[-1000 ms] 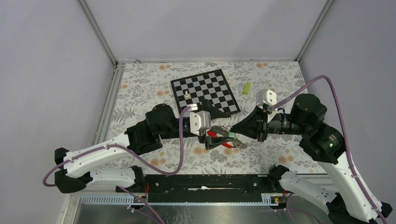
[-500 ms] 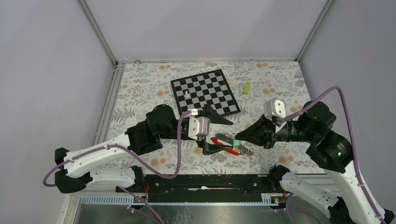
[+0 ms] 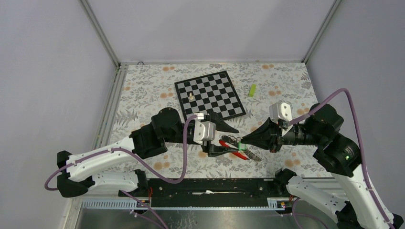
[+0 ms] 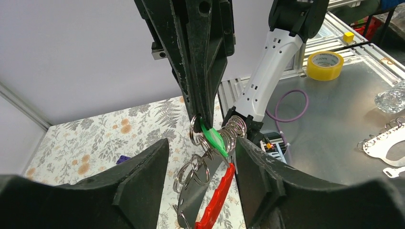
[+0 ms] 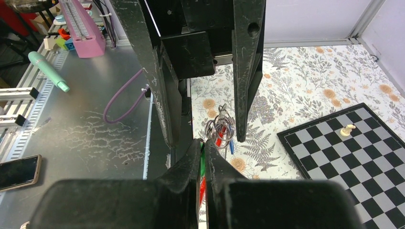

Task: Remove the keys from the keyring
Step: Adjust the key on the keyring.

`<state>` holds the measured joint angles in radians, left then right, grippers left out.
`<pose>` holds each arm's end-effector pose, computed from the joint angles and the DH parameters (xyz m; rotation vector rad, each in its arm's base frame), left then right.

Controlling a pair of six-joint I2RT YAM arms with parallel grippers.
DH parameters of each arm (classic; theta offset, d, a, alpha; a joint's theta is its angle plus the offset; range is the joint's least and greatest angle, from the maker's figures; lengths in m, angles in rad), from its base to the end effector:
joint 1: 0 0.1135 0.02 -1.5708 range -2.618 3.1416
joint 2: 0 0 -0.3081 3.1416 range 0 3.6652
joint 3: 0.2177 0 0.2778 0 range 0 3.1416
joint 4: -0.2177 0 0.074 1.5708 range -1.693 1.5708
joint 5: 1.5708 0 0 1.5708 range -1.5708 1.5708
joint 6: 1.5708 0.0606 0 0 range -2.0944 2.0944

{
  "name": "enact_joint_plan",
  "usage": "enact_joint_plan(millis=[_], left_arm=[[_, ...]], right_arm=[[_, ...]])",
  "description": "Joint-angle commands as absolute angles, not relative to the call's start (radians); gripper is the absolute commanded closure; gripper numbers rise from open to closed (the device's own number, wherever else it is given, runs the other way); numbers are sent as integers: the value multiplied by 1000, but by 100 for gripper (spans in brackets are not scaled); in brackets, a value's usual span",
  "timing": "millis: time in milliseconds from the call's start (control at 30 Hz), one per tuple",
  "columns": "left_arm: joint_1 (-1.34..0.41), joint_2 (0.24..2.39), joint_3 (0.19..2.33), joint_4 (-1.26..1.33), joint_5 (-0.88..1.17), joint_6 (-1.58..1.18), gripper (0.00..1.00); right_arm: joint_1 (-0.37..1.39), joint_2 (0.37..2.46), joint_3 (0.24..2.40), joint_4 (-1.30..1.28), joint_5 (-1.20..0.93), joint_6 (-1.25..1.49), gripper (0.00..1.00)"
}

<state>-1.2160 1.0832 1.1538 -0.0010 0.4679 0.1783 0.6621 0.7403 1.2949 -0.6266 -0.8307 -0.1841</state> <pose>0.0681 -0.2625 0.4736 1.3220 0.9507 -1.1653 0.0562 0.1005 0.5069 -1.2519 1.1858 1.0349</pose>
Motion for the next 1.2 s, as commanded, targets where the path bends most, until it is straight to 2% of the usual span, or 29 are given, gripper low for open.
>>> enact_joint_plan(millis=[0,133,433,600,833,933,1167], left_arm=[[-1215,1092,1152,54,505,173,42],[-1215,1103,1155,50,509,172,43],[-1215,1121,1160,47,506,171,64],[-1215,1121,1159,43,508,173,70],[-1215,1116,1172,8,509,186,88],[-1215,1112,1182,-26,505,207,99],[-1215,1100,1202,-93,487,245,100]], right_arm=[[663,730,1318,-589,-849,-186,100],[664,724,1315,-583,-850,-184,100],[664,726,1313,-592,-855,-184,100],[663,724,1314,-599,-850,-191,100],[663,727,1320,-623,-844,-201,100],[663,729,1324,-635,-840,-205,100],[664,729,1336,-667,-829,-214,100]])
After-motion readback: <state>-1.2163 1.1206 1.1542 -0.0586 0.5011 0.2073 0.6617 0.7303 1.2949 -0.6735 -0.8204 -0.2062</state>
